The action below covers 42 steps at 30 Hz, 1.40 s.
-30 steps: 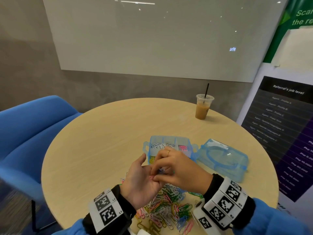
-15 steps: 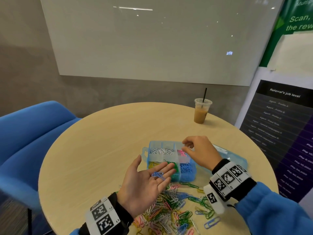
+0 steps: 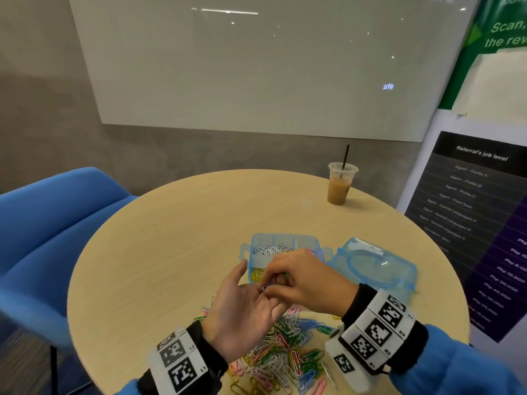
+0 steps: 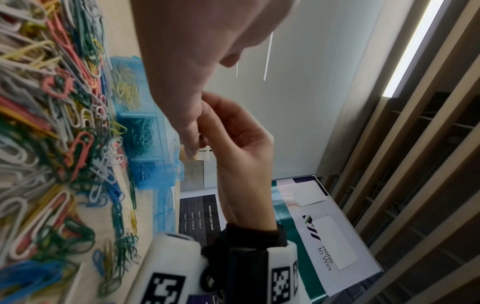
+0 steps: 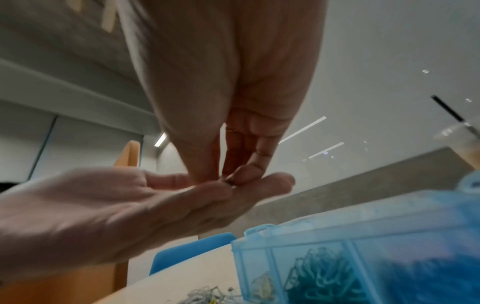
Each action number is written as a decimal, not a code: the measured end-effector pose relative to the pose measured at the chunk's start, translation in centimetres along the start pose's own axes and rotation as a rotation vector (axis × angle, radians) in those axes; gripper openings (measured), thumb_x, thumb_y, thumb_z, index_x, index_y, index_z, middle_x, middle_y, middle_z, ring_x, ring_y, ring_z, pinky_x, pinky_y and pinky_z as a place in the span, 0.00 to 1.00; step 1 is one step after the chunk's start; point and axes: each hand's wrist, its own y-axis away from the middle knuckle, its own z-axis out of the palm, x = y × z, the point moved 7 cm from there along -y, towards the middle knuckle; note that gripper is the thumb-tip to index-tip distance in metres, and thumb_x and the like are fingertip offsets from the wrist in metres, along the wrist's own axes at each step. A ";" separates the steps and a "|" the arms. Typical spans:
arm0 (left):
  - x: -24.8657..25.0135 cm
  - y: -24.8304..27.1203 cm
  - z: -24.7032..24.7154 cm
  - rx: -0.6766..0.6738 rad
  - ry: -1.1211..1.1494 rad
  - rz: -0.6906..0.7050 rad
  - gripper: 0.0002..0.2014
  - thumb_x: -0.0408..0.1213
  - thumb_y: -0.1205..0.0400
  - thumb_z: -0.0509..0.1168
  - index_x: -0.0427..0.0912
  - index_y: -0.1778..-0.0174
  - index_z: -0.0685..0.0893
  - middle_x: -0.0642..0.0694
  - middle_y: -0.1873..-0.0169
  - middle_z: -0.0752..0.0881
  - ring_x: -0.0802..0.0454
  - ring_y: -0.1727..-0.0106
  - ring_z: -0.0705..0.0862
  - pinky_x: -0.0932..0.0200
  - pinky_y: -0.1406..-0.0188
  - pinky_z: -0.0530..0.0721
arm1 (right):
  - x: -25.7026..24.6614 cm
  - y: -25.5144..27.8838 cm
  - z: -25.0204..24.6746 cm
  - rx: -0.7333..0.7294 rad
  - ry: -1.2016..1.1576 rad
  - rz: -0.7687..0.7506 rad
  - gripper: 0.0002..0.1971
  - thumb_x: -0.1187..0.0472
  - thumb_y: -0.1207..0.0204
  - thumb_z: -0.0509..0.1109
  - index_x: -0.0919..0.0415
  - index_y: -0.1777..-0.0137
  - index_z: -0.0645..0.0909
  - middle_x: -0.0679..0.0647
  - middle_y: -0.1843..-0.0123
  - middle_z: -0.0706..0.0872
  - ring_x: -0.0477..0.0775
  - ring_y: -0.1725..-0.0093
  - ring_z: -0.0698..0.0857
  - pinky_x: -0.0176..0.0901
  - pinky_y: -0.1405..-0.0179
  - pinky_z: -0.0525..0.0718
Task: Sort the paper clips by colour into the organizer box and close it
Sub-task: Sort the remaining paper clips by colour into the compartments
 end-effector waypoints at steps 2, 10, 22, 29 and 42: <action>0.2 -0.2 -0.1 0.032 -0.053 0.033 0.31 0.49 0.12 0.51 0.20 0.31 0.75 0.29 0.33 0.81 0.38 0.30 0.81 0.40 0.36 0.81 | 0.4 0.1 -0.7 0.047 -0.080 0.050 0.04 0.61 0.25 0.74 0.57 0.54 0.90 0.50 0.59 0.90 0.45 0.58 0.85 0.42 0.56 0.83; 0.8 -0.8 -1.0 0.146 -0.382 0.135 0.12 0.27 0.13 0.56 0.26 0.43 0.84 0.31 0.50 0.90 0.46 0.52 0.92 0.56 0.51 0.88 | 2.0 0.6 -1.9 0.148 -0.221 0.208 0.02 0.63 0.27 0.77 0.59 0.58 0.92 0.50 0.64 0.91 0.42 0.63 0.88 0.32 0.61 0.85; 6.1 -0.7 -0.1 0.236 -0.790 0.344 0.10 0.31 0.18 0.65 0.28 0.46 0.81 0.36 0.52 0.91 0.43 0.55 0.92 0.61 0.64 0.91 | 6.5 2.6 -2.4 0.279 -0.963 0.566 0.09 0.70 0.26 0.75 0.78 0.51 0.85 0.64 0.63 0.88 0.60 0.66 0.91 0.38 0.68 0.88; 12.4 -6.3 2.3 0.361 -1.511 0.457 0.08 0.38 0.19 0.70 0.35 0.55 0.87 0.45 0.61 0.93 0.53 0.66 0.89 0.59 0.68 0.85 | 9.4 3.9 -3.7 0.382 -0.736 0.618 0.05 0.69 0.24 0.74 0.73 0.54 0.84 0.64 0.62 0.90 0.61 0.63 0.92 0.42 0.67 0.89; 7.1 -8.8 5.1 -0.053 -2.419 0.370 0.06 0.46 0.20 0.71 0.52 0.52 0.92 0.51 0.41 0.82 0.52 0.37 0.74 0.51 0.36 0.74 | 7.8 5.7 -4.2 0.177 -0.069 0.462 0.06 0.53 0.24 0.73 0.52 0.56 0.89 0.43 0.54 0.89 0.39 0.53 0.85 0.39 0.49 0.85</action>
